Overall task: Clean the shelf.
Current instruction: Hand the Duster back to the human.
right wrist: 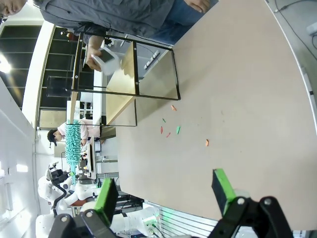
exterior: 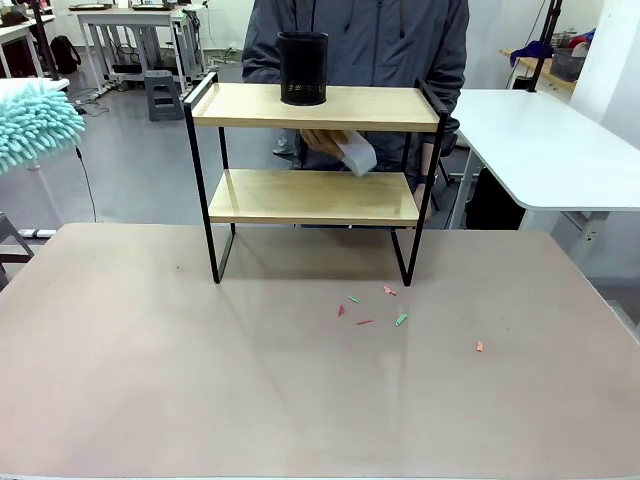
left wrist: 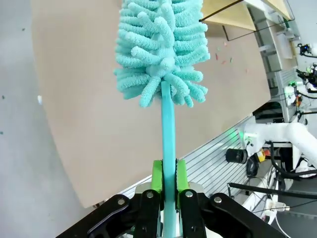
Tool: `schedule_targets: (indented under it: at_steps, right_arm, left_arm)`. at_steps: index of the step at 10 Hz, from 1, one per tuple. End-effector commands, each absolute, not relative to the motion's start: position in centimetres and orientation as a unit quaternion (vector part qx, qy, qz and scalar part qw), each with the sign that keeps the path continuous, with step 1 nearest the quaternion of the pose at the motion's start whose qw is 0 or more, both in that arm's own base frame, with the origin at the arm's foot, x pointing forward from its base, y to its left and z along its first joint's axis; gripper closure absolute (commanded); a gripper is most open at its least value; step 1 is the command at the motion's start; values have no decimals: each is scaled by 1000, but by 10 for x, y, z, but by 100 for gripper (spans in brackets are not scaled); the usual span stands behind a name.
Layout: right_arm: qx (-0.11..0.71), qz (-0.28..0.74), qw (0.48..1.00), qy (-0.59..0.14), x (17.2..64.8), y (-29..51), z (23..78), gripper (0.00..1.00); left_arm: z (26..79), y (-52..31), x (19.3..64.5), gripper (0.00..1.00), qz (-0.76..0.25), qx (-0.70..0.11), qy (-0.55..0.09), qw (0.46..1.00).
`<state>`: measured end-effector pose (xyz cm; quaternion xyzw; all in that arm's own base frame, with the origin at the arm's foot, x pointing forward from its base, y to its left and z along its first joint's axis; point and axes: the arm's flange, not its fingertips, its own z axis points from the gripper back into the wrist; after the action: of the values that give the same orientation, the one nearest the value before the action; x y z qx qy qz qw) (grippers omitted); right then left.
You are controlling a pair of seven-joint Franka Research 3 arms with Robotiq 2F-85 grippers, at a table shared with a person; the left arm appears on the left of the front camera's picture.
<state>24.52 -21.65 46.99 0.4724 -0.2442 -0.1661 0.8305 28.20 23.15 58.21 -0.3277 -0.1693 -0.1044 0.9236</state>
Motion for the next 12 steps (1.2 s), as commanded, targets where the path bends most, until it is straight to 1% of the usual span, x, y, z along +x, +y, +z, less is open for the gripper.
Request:
schedule_targets:
  at_steps: [1, 7, 8, 9, 10, 11, 12]
  right_arm:
    - [479, -156, 824, -260, 247, -215, 470, 0]
    - [479, -156, 824, -260, 247, -215, 470, 0]
    - [472, -166, 830, -244, 245, -216, 470, 0]
    - [449, -142, 835, -283, 253, -210, 505, 0]
    - [423, -98, 836, -337, 261, -199, 556, 0]
    - [433, -42, 827, -357, 267, -181, 602, 0]
    - [417, -18, 832, -365, 273, -161, 631, 0]
  left_arm:
    - [582, 233, 286, 88, -111, -326, -171, 923]
    - [582, 233, 286, 88, -111, -326, -171, 923]
    - [579, 232, 286, 88, -103, -328, -165, 924]
    - [606, 215, 292, 88, -142, -325, -199, 914]
    - [644, 197, 291, 88, -167, -318, -254, 898]
    - [680, 177, 288, 88, -196, -334, -299, 872]
    - [703, 158, 282, 88, -222, -347, -322, 852]
